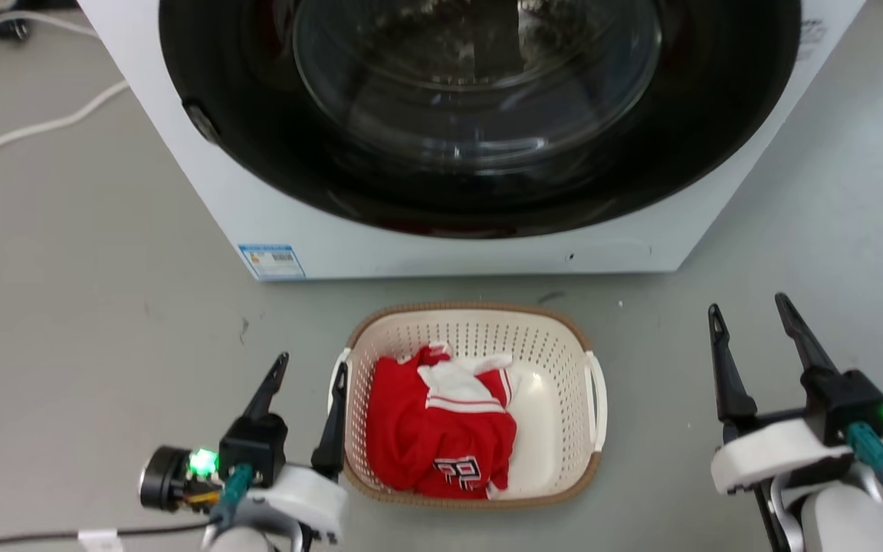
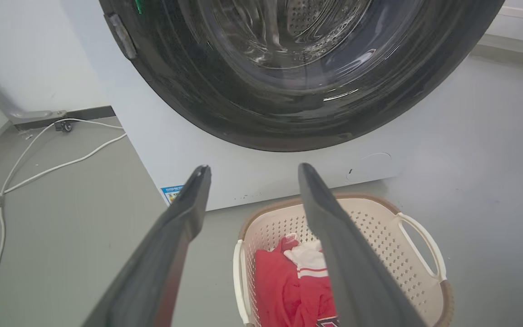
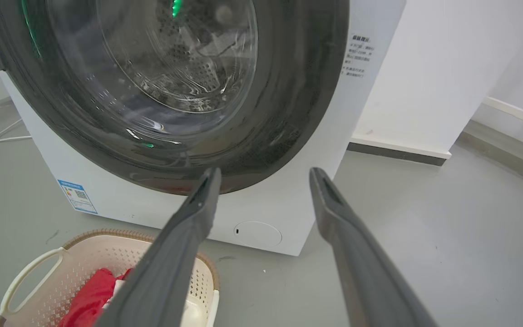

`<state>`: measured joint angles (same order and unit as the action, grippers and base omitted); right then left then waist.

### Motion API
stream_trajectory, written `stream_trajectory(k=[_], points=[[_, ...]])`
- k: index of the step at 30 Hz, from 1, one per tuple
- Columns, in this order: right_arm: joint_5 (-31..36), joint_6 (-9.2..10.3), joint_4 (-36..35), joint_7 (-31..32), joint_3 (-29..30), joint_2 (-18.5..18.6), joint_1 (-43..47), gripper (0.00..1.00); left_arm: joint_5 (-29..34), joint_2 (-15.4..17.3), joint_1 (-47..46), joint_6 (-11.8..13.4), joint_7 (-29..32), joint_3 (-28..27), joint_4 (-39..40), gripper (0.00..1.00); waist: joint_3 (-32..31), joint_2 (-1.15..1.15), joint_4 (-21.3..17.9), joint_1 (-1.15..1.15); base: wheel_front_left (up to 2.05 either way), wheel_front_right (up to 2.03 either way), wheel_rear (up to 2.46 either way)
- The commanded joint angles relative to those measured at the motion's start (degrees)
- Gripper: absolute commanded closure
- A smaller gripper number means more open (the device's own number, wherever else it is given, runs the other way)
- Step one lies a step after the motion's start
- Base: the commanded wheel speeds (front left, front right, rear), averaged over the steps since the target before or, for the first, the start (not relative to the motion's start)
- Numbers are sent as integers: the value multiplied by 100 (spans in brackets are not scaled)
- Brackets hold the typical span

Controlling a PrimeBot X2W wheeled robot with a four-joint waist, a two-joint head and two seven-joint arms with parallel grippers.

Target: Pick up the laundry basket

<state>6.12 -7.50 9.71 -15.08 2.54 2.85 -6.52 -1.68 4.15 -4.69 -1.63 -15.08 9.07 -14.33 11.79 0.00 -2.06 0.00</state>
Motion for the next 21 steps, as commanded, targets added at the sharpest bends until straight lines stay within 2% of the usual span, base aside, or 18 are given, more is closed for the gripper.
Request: stream_trajectory(k=[1, 6, 10, 16, 21], points=[[40, 2, 112, -13, -2, 6, -246, 0, 36, 57, -271, -42, -14, -25, -118, 0, 548, 0, 24, 0, 0, 0, 0], [131, 2, 620, 66, 45, 5, -841, 0, -3, 213, -1023, -189, -14, -105, -573, 0, 1203, 0, 29, 0, 0, 0, 0], [-79, 2, 1158, 319, -34, 2, -1333, 0, -101, 396, -1644, -347, -14, -157, -1127, 0, 1632, 0, -28, 0, 0, 0, 0], [-207, 2, 1995, 788, -120, 4, -2063, 0, -158, 697, -2551, -531, -14, 81, -2195, 0, 2159, 0, -130, 0, 0, 0, 0], [-392, 2, 2719, 889, -328, 1, -2543, 0, -279, 799, -3245, -574, 0, 338, -3211, 0, 2473, 0, -159, 0, 0, 0, 0]])
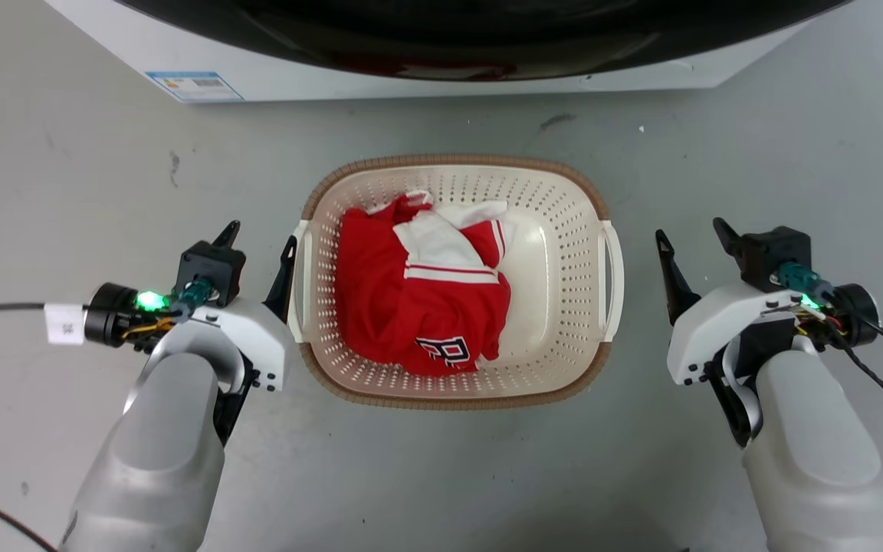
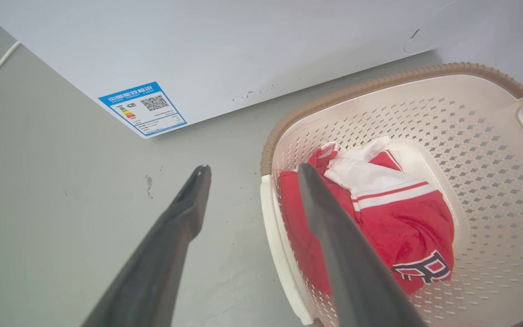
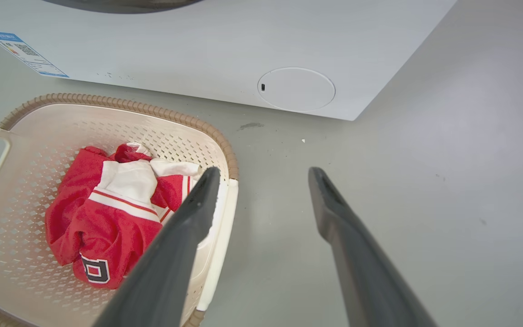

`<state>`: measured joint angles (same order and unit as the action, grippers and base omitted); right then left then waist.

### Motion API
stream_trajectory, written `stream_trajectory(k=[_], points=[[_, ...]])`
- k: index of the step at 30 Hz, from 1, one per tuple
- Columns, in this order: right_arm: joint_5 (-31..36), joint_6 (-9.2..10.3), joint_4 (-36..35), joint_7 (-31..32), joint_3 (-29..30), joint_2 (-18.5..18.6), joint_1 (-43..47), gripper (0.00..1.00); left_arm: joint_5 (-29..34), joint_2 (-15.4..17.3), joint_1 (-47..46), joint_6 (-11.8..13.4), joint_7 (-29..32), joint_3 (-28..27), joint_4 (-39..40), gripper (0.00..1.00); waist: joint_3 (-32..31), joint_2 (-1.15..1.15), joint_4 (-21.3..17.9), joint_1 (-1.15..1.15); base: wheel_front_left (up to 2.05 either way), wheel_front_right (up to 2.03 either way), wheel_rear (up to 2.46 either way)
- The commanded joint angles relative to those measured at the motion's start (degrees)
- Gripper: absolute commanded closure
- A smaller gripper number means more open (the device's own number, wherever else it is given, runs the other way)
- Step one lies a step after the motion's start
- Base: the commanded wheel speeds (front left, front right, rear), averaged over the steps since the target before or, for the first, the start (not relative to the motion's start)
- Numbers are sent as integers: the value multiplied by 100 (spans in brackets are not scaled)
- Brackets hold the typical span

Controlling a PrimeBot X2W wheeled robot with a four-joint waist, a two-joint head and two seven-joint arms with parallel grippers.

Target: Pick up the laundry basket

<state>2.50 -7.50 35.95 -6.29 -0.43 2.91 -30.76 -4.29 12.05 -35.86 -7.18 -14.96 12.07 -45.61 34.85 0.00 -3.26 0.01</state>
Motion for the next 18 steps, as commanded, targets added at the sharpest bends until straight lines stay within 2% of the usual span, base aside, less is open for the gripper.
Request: stream_trajectory(k=[1, 5, 10, 18], points=[[-82, 2, 247, 13, -46, 0, -209, 0, -41, 15, -235, -22, -12, 113, -244, 0, 225, 0, -38, -1, 0, 0, 0], [-461, 2, 867, 25, -184, -5, -575, 0, -183, 25, -601, -23, -2, 597, -782, 0, 436, 0, -47, -1, 0, 0, 0], [-1012, 2, 1479, -40, -681, 2, -985, 0, -724, 164, -960, -22, 124, 1274, -1237, 0, 680, 0, -65, -1, 0, 0, 0], [-1299, 2, 2241, 9, -1076, -3, -1563, 0, -1665, 327, -1410, -23, 547, 2043, -1550, 0, 987, 0, -39, -1, 0, 0, 0]])
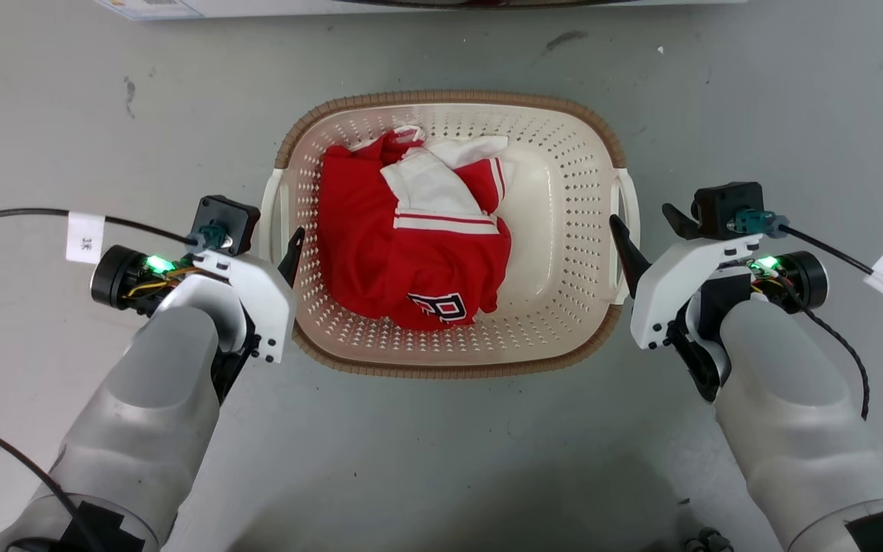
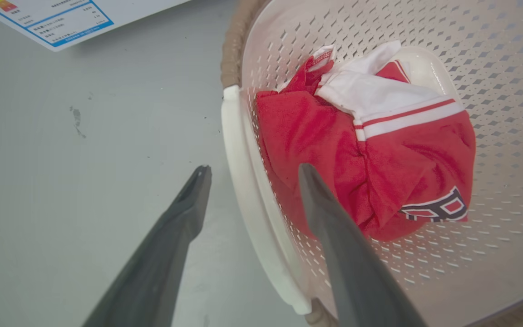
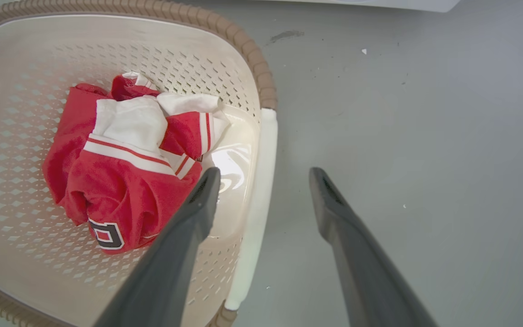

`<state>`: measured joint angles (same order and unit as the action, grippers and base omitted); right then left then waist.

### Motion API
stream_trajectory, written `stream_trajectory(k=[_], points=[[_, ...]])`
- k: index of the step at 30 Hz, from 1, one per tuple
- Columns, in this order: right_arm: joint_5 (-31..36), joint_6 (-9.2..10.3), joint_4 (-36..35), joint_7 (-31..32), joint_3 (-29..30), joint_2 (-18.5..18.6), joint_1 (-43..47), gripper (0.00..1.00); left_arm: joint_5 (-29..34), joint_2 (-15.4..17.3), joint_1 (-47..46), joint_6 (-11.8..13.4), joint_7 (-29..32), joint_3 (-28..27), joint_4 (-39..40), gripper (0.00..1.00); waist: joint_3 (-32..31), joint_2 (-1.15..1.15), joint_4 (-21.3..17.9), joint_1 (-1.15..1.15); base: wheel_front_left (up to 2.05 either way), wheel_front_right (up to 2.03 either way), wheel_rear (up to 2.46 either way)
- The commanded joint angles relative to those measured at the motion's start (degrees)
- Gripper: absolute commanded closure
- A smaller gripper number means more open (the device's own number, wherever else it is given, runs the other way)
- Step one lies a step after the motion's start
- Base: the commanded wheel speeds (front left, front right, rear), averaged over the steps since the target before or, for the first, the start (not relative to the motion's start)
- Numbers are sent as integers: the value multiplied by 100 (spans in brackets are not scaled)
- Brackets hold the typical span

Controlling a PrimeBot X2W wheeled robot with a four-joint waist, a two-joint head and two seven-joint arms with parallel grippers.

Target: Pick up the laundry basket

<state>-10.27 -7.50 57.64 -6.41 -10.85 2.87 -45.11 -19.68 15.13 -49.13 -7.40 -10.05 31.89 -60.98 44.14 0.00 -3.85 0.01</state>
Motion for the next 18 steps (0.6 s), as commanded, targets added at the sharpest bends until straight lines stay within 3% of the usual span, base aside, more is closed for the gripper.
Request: stream_trajectory(k=[1, 11, 18], points=[[-38, 2, 156, 30, -52, 1, -196, 0, -268, 39, -125, -1, 150, 161, -2, 0, 93, 0, 30, -1, 0, 0, 0], [-402, 2, 914, 350, -277, 2, -720, 0, -1434, 320, -489, -2, 824, 1170, 297, 0, 325, 0, 141, -1, 0, 0, 0], [-424, 2, 1254, 560, -432, 3, -973, 0, -1925, 454, -742, -2, 1064, 1772, 344, 0, 446, 0, 190, -1, 0, 0, 0]])
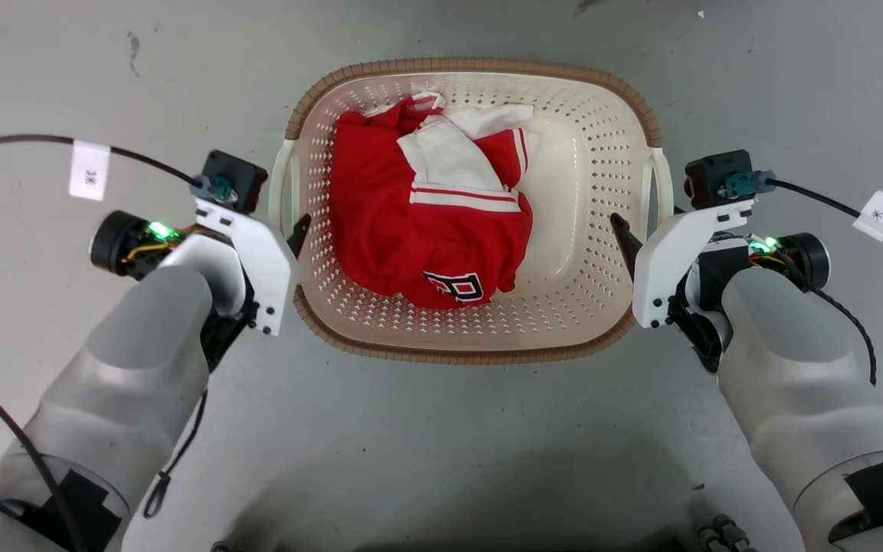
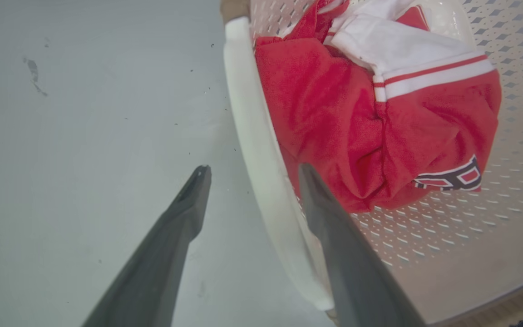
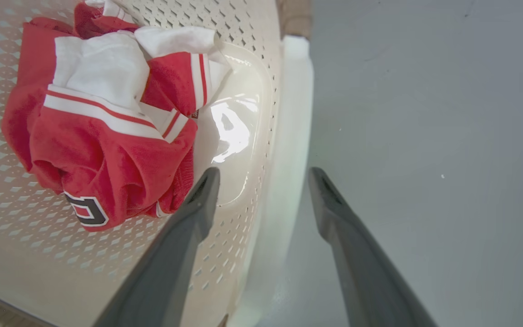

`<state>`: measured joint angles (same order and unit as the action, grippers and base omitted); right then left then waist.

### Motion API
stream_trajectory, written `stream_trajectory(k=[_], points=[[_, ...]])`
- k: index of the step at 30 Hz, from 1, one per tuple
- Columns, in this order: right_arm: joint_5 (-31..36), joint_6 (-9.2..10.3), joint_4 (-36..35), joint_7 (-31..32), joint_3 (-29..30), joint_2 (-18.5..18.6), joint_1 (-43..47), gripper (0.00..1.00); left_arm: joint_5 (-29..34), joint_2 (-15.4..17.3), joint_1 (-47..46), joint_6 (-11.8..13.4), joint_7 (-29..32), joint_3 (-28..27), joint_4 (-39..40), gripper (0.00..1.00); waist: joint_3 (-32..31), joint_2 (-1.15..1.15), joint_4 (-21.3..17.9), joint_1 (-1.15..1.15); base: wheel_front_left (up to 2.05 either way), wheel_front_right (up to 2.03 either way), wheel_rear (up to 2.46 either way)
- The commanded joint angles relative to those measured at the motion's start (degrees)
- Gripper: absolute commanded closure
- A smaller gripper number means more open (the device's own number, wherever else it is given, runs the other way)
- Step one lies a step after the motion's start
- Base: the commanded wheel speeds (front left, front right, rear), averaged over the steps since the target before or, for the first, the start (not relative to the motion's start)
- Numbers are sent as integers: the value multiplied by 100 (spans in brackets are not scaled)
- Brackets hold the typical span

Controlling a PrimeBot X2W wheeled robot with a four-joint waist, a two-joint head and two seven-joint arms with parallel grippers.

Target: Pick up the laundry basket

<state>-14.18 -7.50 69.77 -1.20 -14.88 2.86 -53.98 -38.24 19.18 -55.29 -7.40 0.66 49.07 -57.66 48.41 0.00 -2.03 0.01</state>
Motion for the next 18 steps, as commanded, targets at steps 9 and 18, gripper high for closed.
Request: stream_trajectory(k=[9, 18], points=[[-155, 2, 176, 120, -125, 2, -252, 0, -512, 111, -341, -2, -19, 533, -30, 0, 121, 0, 40, -1, 0, 0, 0], [-63, 2, 267, 82, -217, 2, -387, 0, -871, 77, -483, -2, -130, 940, -165, 0, 190, 0, 69, -1, 0, 0, 0]])
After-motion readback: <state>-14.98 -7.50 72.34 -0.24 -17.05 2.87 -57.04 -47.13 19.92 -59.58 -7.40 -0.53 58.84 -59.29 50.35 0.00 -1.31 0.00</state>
